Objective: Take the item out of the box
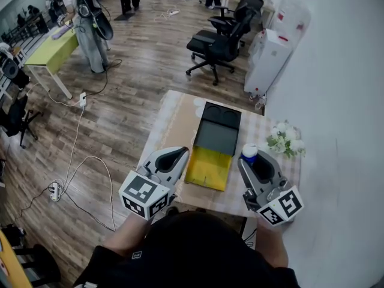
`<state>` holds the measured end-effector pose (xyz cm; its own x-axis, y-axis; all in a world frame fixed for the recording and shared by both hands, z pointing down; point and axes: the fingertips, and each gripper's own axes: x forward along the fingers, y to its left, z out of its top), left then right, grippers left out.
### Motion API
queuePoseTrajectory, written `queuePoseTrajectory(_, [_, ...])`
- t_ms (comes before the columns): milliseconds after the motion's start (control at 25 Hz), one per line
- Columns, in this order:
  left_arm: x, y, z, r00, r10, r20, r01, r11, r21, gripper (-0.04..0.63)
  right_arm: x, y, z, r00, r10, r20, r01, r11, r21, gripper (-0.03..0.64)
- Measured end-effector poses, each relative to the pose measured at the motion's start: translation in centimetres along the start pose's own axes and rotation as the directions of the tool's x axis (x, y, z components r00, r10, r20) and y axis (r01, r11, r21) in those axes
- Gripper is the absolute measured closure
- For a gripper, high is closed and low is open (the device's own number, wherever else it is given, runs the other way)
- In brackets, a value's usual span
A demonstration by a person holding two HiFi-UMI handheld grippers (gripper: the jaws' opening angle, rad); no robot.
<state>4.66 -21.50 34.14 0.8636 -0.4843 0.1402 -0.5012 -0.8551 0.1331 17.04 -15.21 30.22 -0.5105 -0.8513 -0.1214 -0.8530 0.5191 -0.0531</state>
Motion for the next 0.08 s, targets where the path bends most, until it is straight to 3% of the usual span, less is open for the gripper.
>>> queuePoseTrajectory(80, [0.17, -0.04, -0.11, 1.000, -0.003, 0.001, 0.003, 1.000, 0.000, 0.580, -0.06, -0.09, -0.05, 1.000, -0.001, 0.000, 0.001, 1.000, -0.002, 0.481])
